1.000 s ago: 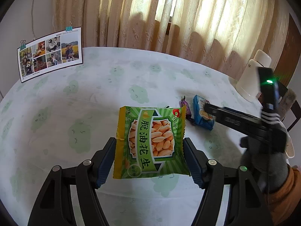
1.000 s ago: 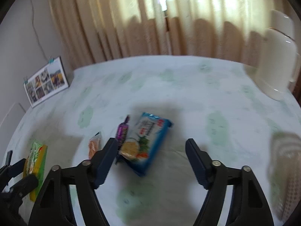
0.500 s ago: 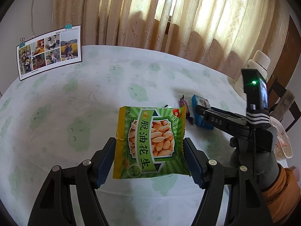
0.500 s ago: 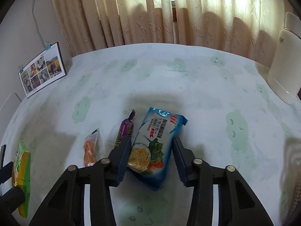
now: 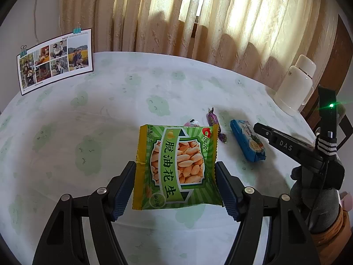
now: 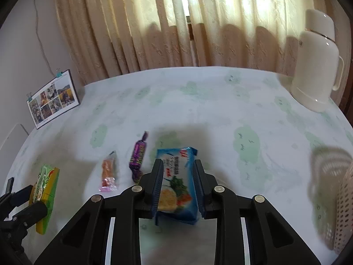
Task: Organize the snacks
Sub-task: 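Grasp the blue cracker pack with the right gripper while the left gripper holds the peanut bag, then carry the blue cracker pack into the basket with the right gripper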
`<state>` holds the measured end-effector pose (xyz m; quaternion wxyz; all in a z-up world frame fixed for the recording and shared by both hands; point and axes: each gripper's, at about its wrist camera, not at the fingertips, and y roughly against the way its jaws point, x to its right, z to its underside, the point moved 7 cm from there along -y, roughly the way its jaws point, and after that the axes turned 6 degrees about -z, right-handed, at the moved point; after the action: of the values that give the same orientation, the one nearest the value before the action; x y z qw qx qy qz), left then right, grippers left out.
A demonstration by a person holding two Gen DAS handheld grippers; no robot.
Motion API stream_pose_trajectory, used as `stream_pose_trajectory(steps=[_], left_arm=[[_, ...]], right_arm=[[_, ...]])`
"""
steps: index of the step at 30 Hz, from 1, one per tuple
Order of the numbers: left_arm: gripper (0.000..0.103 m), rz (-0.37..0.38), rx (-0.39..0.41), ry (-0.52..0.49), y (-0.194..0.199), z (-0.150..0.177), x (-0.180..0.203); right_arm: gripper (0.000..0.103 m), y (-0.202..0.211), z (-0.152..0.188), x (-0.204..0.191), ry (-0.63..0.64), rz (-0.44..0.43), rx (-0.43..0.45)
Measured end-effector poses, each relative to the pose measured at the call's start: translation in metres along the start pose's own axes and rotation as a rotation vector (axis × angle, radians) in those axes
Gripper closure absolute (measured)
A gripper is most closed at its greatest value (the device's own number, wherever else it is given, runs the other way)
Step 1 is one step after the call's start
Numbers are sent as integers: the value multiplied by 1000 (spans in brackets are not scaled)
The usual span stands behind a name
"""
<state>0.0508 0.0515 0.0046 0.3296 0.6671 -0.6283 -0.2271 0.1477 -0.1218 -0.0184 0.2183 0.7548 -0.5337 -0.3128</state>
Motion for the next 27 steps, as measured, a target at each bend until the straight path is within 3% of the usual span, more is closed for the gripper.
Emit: stream_pose_trajectory(steps=[1, 4, 7, 13, 15, 20, 27], left_arm=[[36, 0, 1, 0, 0, 0, 0], [36, 2, 1, 1, -1, 1, 0], [36, 3, 1, -1, -1, 1, 0], [36, 9, 2, -5, 0, 3, 1], [36, 11, 1, -6, 0, 2, 1], [36, 16, 3, -12, 0, 3, 4], [36, 29, 5, -20, 1, 3, 6]], right_arm=[[71, -2, 1, 3, -24, -9, -11], [51, -7, 2, 5, -52, -45, -32], [38, -14, 5, -4, -3, -48, -54], [41, -39, 17, -17, 115, 40, -139], [61, -36, 17, -19, 132, 48, -132], [61, -24, 18, -15, 107, 47, -94], [61, 17, 6, -10, 87, 61, 30]])
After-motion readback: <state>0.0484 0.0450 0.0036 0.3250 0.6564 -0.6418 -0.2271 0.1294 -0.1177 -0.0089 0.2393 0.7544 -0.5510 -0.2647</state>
